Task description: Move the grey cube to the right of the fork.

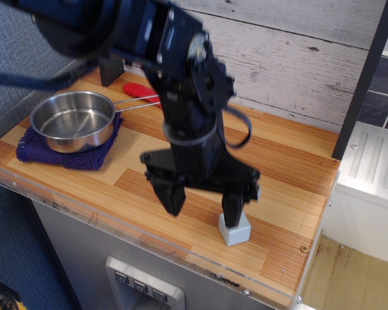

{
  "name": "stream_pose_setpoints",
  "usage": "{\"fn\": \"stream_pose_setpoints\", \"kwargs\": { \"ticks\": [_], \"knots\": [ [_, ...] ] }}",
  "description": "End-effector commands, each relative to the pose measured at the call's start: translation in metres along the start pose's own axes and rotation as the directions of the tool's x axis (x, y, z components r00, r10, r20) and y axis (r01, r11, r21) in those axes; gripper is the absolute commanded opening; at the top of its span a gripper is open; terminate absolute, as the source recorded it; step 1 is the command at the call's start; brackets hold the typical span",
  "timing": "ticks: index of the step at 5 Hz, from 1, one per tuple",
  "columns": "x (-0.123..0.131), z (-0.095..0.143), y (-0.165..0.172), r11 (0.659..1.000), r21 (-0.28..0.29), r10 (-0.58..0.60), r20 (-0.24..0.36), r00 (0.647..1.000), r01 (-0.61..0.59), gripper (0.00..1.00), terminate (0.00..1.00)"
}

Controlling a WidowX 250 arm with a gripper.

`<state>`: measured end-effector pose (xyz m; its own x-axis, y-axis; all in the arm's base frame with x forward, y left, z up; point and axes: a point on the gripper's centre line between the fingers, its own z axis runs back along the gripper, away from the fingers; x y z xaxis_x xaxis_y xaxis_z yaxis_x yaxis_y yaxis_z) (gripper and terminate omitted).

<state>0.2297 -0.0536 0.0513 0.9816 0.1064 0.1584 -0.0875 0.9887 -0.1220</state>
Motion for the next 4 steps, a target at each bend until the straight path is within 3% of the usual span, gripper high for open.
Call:
{"fn": "stream_pose_setpoints", "kwargs": {
  "ticks": [1,2,3,4],
  "knots": [
    [0.006,-0.009,-0.015,0.967,-0.032,-0.249,0.07,0.966,0.252,1.0,0.0],
    [0.012,-0.01,-0.016,0.956,-0.014,-0.29,0.115,0.95,0.293,1.0,0.0],
    [0.019,-0.016,-0.014,0.934,0.028,-0.358,0.119,0.926,0.357,1.0,0.0],
    [0.015,-0.027,-0.006,0.931,0.053,-0.366,0.088,0.927,0.362,1.0,0.0]
  ]
}}
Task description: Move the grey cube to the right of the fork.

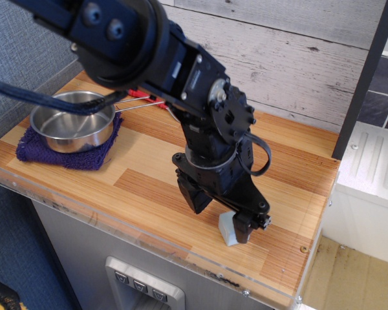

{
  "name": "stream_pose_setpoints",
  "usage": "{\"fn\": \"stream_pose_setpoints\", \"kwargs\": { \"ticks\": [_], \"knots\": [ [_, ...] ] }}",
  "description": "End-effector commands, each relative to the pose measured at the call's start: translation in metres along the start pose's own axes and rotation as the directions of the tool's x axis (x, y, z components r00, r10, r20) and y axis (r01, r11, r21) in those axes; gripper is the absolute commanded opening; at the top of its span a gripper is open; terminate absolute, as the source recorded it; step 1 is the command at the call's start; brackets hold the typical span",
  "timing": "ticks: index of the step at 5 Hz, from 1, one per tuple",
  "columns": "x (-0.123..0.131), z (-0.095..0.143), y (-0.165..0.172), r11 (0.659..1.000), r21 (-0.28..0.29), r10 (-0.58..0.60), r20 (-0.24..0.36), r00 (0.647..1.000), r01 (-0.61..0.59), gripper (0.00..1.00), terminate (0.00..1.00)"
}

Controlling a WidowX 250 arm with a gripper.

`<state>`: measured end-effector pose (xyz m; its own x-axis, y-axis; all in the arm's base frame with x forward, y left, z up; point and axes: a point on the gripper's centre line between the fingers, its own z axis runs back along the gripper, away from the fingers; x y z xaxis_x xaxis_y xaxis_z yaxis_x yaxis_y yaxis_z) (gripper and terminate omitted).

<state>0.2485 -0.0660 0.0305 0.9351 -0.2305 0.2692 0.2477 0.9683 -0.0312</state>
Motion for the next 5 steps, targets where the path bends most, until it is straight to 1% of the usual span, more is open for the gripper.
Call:
{"fn": "stream_pose_setpoints", "kwargs": {
  "ticks": [1,2,3,5],
  "knots": [
    [-0.005,-0.0112,0.0067,0.999,0.027,-0.032,-0.008,0.999,0.032,1.0,0.0],
    [-0.0017,-0.0137,0.0072,0.999,0.0,-0.034,0.018,0.999,0.034,1.0,0.0],
    [-0.0012,-0.0135,0.009,1.0,-0.018,-0.022,0.04,0.999,0.023,0.0,0.0],
    [-0.0032,-0.0085,0.0135,1.0,-0.013,-0.014,0.046,0.999,0.015,0.0,0.0]
  ]
}}
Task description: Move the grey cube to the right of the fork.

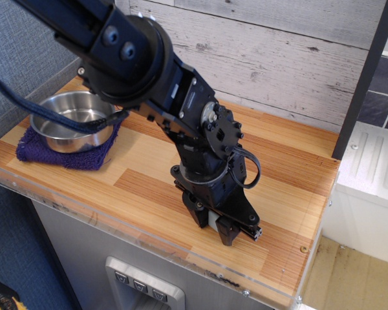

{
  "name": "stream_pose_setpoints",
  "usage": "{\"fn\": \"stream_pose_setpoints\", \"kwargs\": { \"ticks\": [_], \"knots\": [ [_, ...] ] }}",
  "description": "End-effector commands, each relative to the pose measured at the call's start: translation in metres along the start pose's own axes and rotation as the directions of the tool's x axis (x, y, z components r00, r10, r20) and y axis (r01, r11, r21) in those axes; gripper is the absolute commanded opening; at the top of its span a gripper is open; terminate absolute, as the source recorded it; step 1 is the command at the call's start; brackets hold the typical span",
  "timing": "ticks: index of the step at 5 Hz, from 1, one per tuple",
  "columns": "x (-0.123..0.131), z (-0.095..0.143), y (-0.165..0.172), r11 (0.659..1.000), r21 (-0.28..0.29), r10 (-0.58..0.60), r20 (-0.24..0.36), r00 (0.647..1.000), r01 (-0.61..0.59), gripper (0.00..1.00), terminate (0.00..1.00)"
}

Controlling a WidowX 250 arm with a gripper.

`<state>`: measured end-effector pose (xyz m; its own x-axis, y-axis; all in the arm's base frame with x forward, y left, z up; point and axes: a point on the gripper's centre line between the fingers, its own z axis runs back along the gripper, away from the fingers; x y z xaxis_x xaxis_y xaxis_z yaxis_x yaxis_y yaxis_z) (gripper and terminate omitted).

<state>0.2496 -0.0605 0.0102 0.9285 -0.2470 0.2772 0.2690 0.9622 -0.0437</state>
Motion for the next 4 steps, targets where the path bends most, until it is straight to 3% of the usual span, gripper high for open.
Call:
{"fn": "stream_pose_setpoints", "kwargs": {
  "ticks": [1,2,3,4],
  "knots": [
    [0.004,0.016,0.011,1.0,-0.003,0.005,0.044,0.999,-0.005,0.0,0.0],
    [0.013,0.031,0.017,0.999,-0.047,0.026,0.049,0.998,-0.024,0.0,0.0],
    [0.025,0.061,0.025,0.999,-0.027,0.035,0.091,0.995,-0.032,0.0,0.0],
    [0.053,0.076,0.035,0.999,-0.015,0.042,0.152,0.987,-0.04,0.0,0.0]
  ]
}}
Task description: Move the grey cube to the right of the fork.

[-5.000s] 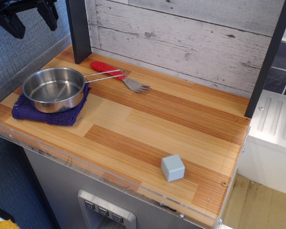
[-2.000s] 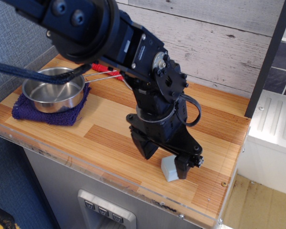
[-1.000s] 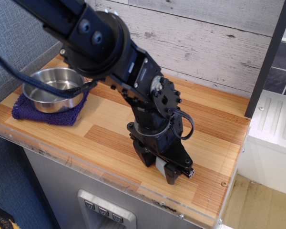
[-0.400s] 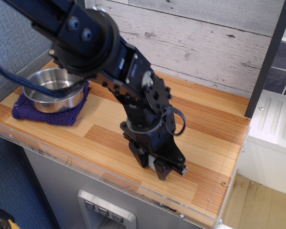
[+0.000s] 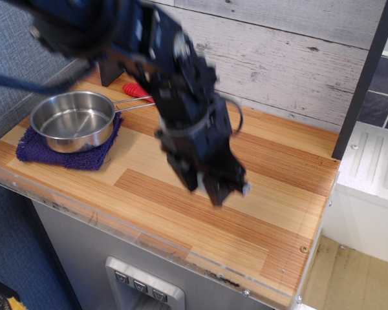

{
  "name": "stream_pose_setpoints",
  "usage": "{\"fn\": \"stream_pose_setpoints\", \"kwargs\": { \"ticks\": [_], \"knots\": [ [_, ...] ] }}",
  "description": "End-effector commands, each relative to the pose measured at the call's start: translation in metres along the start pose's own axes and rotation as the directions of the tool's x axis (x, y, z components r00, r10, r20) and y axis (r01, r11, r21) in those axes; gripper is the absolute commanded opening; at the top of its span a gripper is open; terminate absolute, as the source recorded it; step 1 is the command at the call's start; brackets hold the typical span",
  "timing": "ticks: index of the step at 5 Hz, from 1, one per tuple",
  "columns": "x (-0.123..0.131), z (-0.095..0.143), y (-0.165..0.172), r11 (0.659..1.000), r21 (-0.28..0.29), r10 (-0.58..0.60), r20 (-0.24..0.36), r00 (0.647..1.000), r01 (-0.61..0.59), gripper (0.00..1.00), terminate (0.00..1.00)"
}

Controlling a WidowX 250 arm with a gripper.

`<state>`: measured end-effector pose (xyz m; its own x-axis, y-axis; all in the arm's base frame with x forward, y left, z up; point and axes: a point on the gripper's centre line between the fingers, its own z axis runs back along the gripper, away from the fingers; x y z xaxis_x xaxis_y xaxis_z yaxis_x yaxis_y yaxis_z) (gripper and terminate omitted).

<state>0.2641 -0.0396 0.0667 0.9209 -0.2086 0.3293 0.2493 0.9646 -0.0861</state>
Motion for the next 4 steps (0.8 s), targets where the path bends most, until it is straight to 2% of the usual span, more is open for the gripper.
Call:
{"fn": "stream_pose_setpoints", "kwargs": {
  "ticks": [1,3,4],
  "knots": [
    [0.06,0.026,0.022,0.999,0.038,-0.015,0.125,0.992,0.011,0.0,0.0],
    [0.095,0.0,0.026,0.999,0.034,-0.039,0.13,0.991,0.034,0.0,0.0],
    [0.102,-0.017,0.03,0.998,0.031,-0.052,0.108,0.993,0.049,0.0,0.0]
  ]
}}
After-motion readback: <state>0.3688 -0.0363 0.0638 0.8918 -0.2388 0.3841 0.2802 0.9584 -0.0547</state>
